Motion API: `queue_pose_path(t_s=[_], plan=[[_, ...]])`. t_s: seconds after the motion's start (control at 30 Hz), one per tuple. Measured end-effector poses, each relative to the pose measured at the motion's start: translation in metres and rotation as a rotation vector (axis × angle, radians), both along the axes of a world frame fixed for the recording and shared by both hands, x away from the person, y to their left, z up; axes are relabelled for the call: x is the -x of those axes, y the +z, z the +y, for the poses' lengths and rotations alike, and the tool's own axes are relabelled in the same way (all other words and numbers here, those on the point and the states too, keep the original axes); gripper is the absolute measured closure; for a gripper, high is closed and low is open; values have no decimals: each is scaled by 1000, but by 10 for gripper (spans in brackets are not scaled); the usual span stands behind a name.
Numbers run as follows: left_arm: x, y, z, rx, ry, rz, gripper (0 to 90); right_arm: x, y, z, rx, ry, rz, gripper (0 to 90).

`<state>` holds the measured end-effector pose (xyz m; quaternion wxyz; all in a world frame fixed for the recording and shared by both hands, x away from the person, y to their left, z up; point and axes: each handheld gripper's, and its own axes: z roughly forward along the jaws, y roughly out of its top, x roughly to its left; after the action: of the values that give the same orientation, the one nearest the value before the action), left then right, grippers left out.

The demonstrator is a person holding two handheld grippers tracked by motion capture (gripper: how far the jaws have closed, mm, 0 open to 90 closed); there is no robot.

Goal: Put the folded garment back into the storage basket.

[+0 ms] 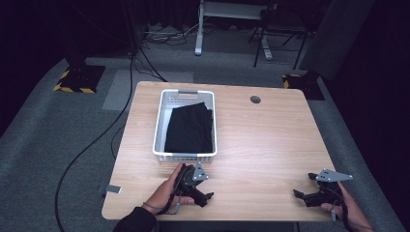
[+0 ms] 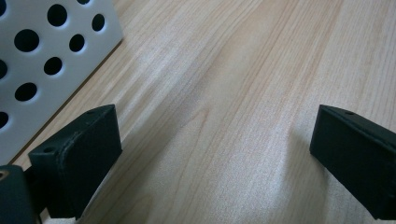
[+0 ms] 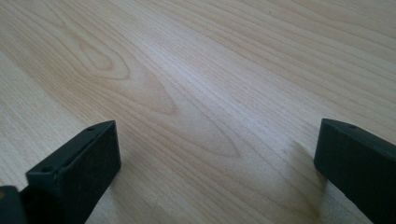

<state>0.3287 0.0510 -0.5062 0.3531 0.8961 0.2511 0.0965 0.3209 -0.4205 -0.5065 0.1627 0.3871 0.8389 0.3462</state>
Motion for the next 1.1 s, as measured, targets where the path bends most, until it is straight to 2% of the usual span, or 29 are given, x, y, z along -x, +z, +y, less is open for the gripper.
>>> queue_pose_path(t_s=[1.1], plan=[[0, 0, 0, -1, 2, -1, 15, 0, 0, -3, -1, -4, -1, 4]])
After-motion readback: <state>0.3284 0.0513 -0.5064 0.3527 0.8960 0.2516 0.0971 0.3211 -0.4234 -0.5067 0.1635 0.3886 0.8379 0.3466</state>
